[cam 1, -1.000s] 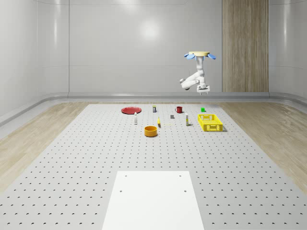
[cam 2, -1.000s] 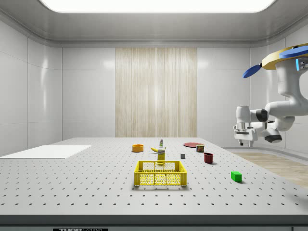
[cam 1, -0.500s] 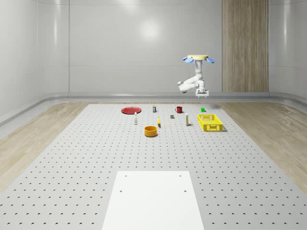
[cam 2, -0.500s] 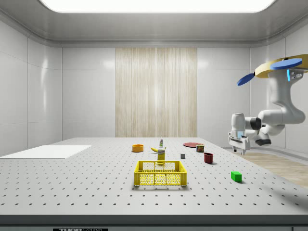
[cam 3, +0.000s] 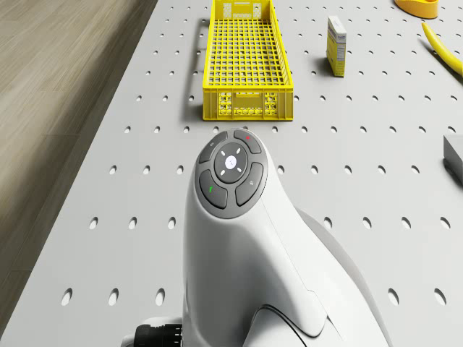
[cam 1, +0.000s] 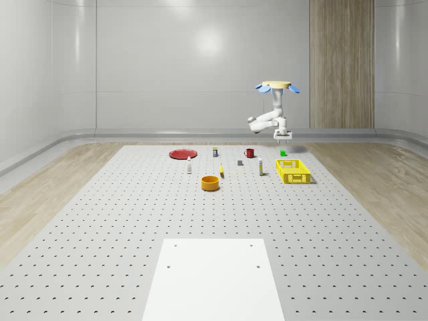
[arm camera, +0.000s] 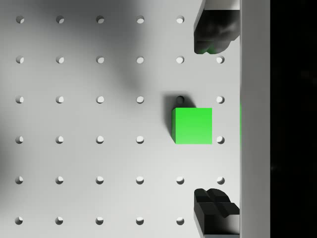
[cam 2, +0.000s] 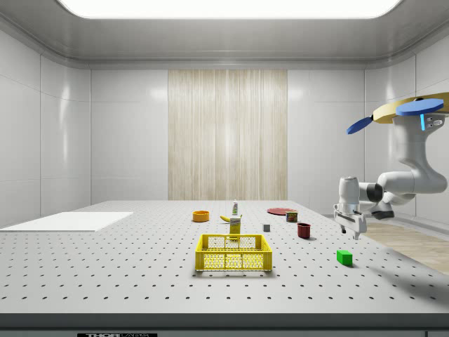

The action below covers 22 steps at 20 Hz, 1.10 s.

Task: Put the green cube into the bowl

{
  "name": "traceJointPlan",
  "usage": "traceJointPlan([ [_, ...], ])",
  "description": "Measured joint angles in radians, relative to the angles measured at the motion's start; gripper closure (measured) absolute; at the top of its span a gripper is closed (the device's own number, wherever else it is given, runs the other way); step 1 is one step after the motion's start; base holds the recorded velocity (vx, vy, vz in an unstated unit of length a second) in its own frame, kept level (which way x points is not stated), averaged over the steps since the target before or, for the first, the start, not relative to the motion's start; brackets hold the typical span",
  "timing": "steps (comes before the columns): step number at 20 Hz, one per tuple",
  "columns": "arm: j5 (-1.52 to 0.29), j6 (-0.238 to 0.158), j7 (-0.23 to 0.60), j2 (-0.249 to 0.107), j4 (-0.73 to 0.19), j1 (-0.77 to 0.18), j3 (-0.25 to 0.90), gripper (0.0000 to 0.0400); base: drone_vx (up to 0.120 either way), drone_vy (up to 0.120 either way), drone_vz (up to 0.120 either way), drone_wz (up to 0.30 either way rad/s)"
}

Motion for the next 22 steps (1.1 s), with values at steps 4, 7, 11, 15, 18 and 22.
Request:
traceJointPlan([
  [4, 0.011, 0.018, 0.007, -0.020, 0.001, -0.008, 0.007, 0.0000, 0.010, -0.030, -0.120, 0.000],
  [7, 0.018, 0.031, 0.012, -0.035, 0.003, -0.013, 0.012, 0.0000, 0.120, 0.000, -0.120, 0.000],
  [11, 0.020, 0.054, 0.016, -0.057, 0.005, -0.018, 0.008, 0.0000, 0.040, 0.000, -0.050, 0.000],
  [15, -0.013, 0.096, 0.012, -0.088, 0.013, -0.015, -0.033, 0.0000, 0.000, 0.000, 0.000, 0.000],
  [18, -0.049, 0.132, 0.008, -0.110, 0.023, -0.013, -0.075, 0.0000, 0.000, 0.000, 0.000, 0.000],
  [22, -0.088, 0.172, 0.004, -0.134, 0.036, -0.015, -0.121, 0.0000, 0.000, 0.000, 0.000, 0.000],
])
